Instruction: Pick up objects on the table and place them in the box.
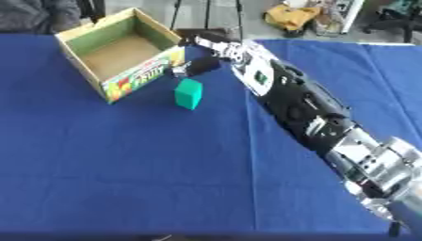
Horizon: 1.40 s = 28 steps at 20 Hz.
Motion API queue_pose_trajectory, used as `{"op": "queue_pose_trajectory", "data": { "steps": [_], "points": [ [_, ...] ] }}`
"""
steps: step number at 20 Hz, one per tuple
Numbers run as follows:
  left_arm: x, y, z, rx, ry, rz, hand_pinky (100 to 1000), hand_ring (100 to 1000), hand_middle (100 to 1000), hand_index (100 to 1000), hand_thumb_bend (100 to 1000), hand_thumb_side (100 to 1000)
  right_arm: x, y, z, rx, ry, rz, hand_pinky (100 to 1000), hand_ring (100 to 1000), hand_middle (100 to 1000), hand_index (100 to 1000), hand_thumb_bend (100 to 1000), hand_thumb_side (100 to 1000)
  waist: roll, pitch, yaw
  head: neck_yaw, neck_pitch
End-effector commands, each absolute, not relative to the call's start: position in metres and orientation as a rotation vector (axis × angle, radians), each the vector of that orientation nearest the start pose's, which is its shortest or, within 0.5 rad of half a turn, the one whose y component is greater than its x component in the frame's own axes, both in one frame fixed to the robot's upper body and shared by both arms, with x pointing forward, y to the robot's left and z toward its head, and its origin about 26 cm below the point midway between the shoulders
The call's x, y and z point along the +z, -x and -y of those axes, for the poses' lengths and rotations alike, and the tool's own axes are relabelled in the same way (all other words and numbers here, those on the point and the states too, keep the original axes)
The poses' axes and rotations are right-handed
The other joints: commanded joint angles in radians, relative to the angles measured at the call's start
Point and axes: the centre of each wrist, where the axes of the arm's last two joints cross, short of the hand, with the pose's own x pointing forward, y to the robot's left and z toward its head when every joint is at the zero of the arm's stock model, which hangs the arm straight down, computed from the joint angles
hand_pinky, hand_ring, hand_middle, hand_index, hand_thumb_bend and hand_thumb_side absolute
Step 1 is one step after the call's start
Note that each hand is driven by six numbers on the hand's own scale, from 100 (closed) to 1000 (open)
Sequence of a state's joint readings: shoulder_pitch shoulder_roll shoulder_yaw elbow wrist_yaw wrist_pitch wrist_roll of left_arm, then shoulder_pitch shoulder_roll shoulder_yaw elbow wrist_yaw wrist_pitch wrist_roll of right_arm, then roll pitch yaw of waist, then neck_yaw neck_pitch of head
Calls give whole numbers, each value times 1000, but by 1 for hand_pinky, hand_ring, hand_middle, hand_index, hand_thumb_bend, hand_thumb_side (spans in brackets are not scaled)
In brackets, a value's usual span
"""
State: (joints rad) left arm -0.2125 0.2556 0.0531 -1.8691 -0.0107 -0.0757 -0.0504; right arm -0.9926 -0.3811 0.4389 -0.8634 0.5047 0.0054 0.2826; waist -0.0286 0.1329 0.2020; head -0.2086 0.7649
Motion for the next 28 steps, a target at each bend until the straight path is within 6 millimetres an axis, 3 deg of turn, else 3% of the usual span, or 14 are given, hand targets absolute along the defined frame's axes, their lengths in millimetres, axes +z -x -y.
{"op": "queue_pose_trajectory", "data": {
  "steps": [1, 3, 4, 28],
  "points": [
    [154, -308, -279, -325, -162, 2171, 410, 356, 465, 571, 512, 859, 160, -485, 211, 1359, 683, 1440, 867, 973, 926, 945, 556, 704, 7, -12, 3, -5, 5],
    [153, -308, -279, -323, -161, 2171, 409, 356, 465, 571, 512, 859, 153, -485, 211, 1364, 717, 1438, 866, 972, 925, 943, 601, 696, 8, -12, 4, -6, 5],
    [153, -308, -279, -323, -161, 2171, 409, 356, 465, 571, 513, 859, 150, -485, 210, 1373, 730, 1437, 865, 971, 926, 942, 555, 707, 9, -12, 4, -6, 5],
    [153, -308, -279, -309, -165, 2172, 408, 353, 462, 569, 519, 859, 125, -479, 196, 1674, 876, 1332, 839, 911, 886, 922, 545, 711, 9, -10, -5, -1, 5]
  ]
}}
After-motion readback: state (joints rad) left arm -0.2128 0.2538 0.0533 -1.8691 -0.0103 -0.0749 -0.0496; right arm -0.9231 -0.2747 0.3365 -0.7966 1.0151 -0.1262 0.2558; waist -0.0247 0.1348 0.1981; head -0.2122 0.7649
